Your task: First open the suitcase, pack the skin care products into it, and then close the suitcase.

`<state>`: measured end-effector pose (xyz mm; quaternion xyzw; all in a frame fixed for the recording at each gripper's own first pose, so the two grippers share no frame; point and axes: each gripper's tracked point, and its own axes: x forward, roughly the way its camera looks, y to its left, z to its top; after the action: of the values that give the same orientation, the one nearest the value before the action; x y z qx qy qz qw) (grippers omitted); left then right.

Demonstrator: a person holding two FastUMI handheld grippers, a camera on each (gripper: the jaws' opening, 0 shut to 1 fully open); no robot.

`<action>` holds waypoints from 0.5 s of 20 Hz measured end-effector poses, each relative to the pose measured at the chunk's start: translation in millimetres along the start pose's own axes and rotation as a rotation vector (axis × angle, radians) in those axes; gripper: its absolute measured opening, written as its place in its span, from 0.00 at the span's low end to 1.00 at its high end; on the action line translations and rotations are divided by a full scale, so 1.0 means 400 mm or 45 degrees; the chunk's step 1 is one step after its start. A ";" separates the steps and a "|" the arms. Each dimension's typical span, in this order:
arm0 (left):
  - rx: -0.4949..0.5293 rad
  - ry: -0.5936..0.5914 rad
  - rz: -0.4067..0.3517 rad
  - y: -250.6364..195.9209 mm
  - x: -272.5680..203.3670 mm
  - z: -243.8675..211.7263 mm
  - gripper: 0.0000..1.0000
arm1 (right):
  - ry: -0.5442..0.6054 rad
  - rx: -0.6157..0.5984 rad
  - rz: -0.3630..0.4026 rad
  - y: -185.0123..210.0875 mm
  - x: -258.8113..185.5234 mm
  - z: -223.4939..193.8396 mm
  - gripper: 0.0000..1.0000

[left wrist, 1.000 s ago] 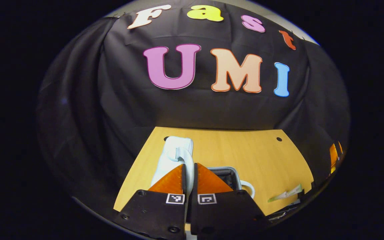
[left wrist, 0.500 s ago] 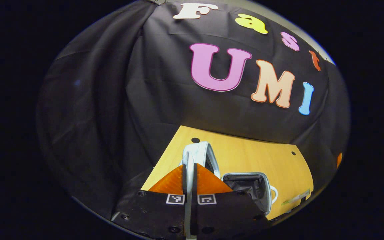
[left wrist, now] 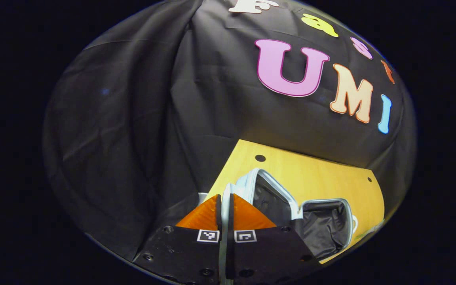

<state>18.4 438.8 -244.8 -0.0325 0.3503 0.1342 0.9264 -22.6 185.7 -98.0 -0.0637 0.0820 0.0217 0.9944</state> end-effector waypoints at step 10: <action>-0.059 0.177 0.239 0.138 0.138 -0.191 0.01 | 0.038 0.051 -0.100 -0.060 0.019 -0.027 0.98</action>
<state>-6.0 492.7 -336.8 -0.0300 0.4122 0.2259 0.8821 -15.4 160.6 -106.9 -0.0472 0.0947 -0.0199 0.9942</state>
